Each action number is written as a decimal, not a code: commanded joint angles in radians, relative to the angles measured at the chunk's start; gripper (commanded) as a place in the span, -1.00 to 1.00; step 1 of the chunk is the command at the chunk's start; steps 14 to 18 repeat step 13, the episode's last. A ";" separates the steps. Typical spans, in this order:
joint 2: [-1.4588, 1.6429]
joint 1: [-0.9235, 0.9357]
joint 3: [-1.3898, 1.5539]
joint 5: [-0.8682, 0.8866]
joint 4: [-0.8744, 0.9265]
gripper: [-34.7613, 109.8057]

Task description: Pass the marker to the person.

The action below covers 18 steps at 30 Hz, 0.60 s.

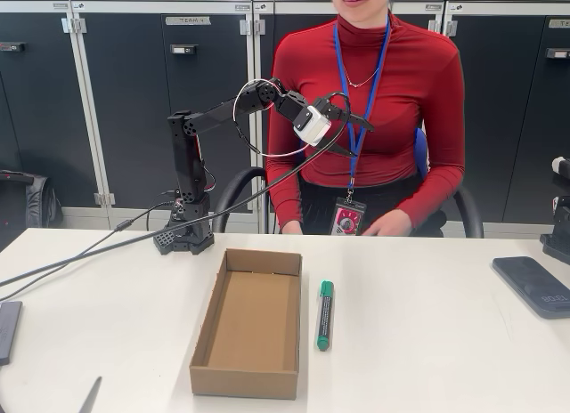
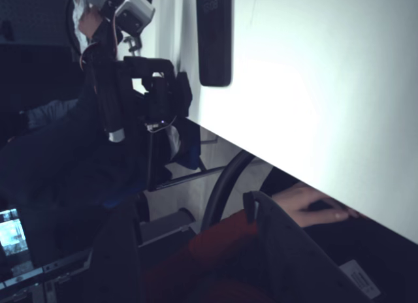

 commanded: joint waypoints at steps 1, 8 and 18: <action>0.074 0.005 -0.028 -0.017 -0.005 -0.07; 0.078 0.006 -0.020 -0.021 -0.009 -0.07; 0.078 0.006 -0.020 -0.018 -0.009 -0.07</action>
